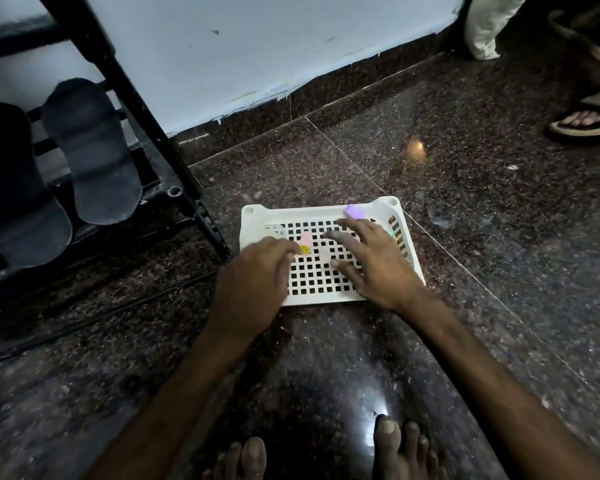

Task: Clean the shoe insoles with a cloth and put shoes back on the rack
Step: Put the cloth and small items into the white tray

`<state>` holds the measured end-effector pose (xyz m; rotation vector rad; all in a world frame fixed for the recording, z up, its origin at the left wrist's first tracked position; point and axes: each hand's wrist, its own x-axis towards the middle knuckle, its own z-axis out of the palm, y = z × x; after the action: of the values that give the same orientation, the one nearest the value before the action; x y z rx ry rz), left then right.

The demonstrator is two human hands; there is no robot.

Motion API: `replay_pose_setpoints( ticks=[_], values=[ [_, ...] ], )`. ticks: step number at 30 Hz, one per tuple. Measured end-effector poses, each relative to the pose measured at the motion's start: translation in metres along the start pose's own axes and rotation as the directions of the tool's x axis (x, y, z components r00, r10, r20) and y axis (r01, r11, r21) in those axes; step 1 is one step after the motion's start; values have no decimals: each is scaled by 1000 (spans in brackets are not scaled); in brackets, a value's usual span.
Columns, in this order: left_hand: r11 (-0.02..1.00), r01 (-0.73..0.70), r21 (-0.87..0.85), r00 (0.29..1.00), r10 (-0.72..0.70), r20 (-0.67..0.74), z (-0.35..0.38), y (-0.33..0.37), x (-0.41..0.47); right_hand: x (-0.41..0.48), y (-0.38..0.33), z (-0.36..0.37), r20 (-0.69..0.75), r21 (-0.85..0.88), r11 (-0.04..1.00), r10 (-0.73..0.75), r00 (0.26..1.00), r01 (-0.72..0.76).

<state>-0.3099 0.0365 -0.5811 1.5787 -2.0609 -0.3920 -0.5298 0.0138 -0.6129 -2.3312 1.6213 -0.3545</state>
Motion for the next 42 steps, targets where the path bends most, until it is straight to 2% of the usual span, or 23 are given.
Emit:
replay_pose_setpoints(
  ticks=[2,4,6,9,10,12,14,17,23,28,31,34,35,36,37,38,39,40,41,42],
  values=[
    [986,135,94,989,-128,-70,-9,-13,5,5,-2,7,177,-92,992,-63,982,80],
    [950,250,189,968,-247,-37,-12,-22,6,8,-1,12,233,-181,977,-71,970,115],
    [924,304,232,947,-320,33,-11,-22,4,9,0,13,150,-219,975,0,989,33],
    [904,337,263,927,-367,74,-5,-19,1,10,0,13,-80,-240,963,108,991,-125],
    [898,345,273,924,-375,66,-3,-19,0,13,-2,13,-120,-210,970,97,988,-120],
    [892,364,267,921,-388,40,-1,-19,-1,23,-7,11,-107,-144,990,-9,994,-7],
    [891,385,239,917,-400,15,0,-18,-1,38,-15,11,2,-134,983,-131,991,130],
    [894,408,183,909,-416,5,1,-18,0,56,-29,16,131,-126,977,-155,979,171],
    [875,480,-54,877,-480,14,2,-24,-1,53,-26,19,8,-259,964,-54,998,55],
    [878,456,-143,884,-465,-38,3,-25,-4,34,-4,2,-37,-331,939,91,995,-98],
    [845,408,-346,886,-458,-72,4,-27,-6,23,3,-1,-82,-347,917,180,980,-198],
    [788,365,-495,877,-469,-100,-4,-20,-1,14,-10,-3,-208,-228,946,184,961,-231],
    [758,356,-547,875,-476,-90,-9,-16,2,13,-19,-3,-253,-127,966,189,949,-226],
    [724,354,-592,874,-481,-66,-15,-9,5,11,-30,-4,-278,50,975,221,935,-215],
    [689,351,-634,875,-483,-41,-20,-2,7,9,-41,-6,-239,291,934,280,930,-206],
    [657,350,-668,874,-486,-20,-24,5,9,7,-53,-9,-138,539,819,315,939,-196],
    [631,353,-691,872,-490,-2,-27,11,10,4,-64,-13,-9,725,661,288,958,-192],
    [621,355,-698,874,-486,12,-29,17,11,1,-72,-15,102,811,548,213,972,-205],
    [629,353,-693,879,-476,15,-28,20,13,-2,-79,-17,172,823,526,132,976,-216],
    [649,350,-676,885,-466,10,-26,21,13,-3,-84,-16,196,808,553,71,978,-202]
  ],
)
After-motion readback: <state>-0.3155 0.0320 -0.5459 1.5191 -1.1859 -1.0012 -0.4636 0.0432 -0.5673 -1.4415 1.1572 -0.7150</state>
